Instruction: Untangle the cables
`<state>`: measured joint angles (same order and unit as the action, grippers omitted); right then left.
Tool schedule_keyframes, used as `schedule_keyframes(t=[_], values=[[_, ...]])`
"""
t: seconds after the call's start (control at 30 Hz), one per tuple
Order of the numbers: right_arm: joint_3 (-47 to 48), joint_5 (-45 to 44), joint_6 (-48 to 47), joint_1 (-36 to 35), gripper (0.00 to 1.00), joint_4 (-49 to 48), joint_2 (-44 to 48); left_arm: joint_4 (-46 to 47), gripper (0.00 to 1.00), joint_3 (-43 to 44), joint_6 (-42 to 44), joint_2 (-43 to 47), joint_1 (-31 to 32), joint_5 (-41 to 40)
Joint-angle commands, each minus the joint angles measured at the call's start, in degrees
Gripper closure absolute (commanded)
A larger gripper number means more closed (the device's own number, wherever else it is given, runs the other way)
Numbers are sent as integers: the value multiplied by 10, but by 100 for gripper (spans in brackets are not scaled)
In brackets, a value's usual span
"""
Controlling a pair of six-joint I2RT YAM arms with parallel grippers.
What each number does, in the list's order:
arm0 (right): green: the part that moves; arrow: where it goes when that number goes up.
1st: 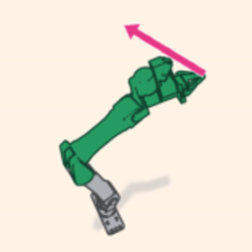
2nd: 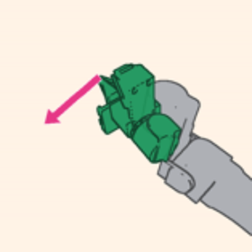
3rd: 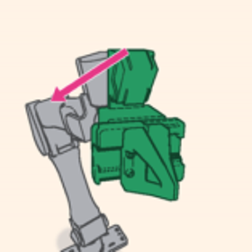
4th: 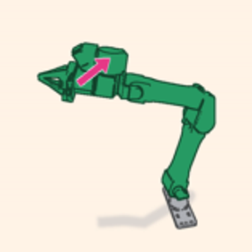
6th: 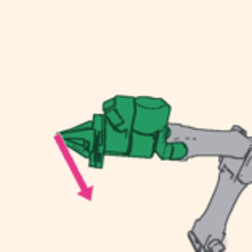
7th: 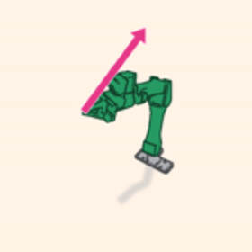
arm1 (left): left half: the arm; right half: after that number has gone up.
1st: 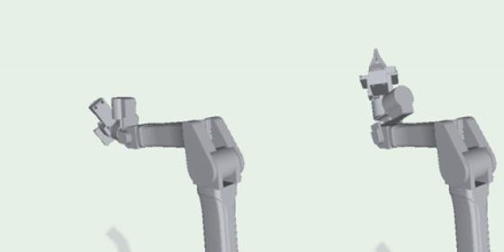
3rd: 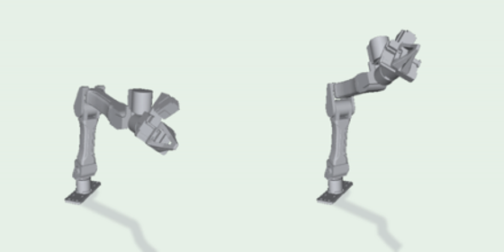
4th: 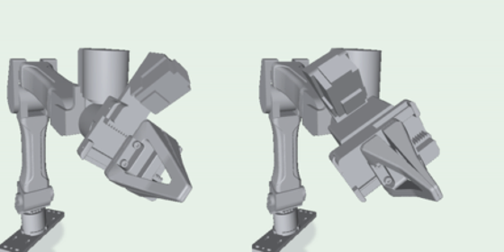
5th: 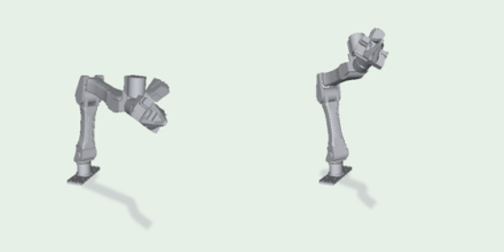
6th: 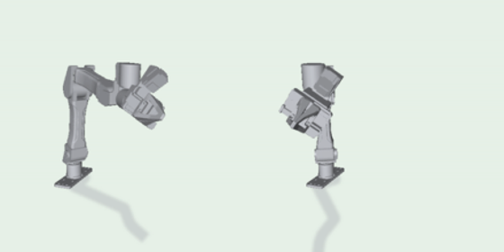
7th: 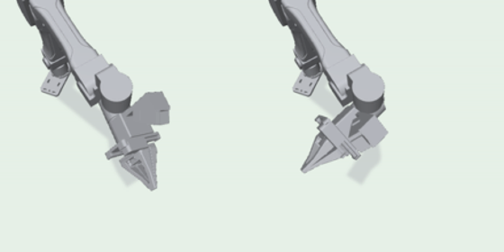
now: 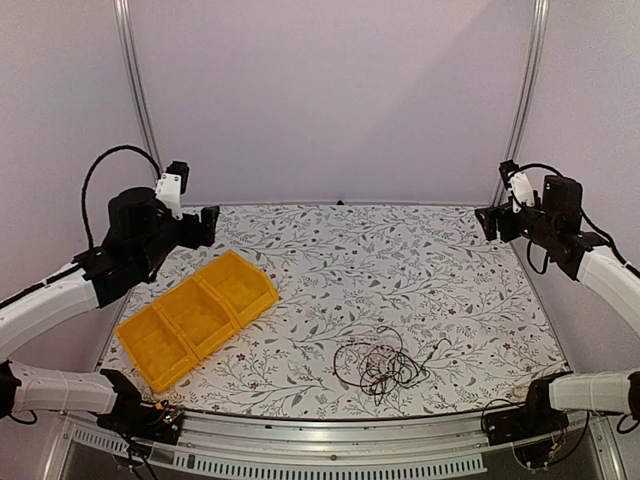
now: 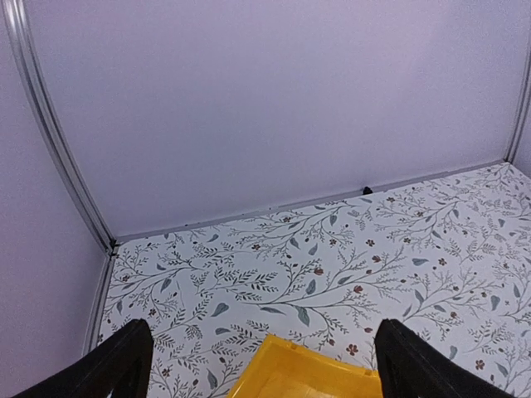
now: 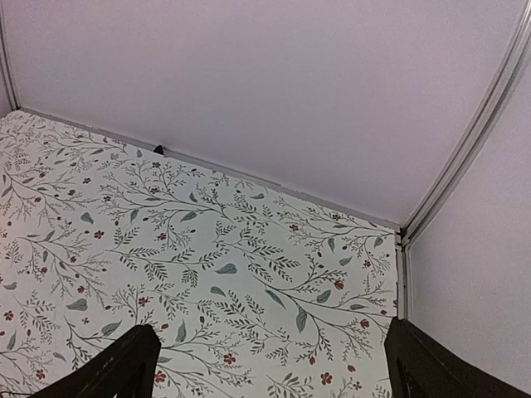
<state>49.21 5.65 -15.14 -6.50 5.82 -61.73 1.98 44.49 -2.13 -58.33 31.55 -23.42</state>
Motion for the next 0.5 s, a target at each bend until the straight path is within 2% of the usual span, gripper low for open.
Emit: schedule_keyframes(t=[0.0,0.2,0.3,0.37,0.47], values=[[-16,44,15,34,1,-31,-7,39,6,-10,5,-8,-11,51],[0,180,-50,77,1,37,-15,60,13,-9,11,-38,16,122],[9,220,-89,77,3,84,-16,63,17,-2,12,-67,41,153],[13,239,-116,64,7,119,-18,62,19,6,6,-93,61,172],[16,262,-158,36,20,176,-27,63,26,16,-3,-136,87,224]])
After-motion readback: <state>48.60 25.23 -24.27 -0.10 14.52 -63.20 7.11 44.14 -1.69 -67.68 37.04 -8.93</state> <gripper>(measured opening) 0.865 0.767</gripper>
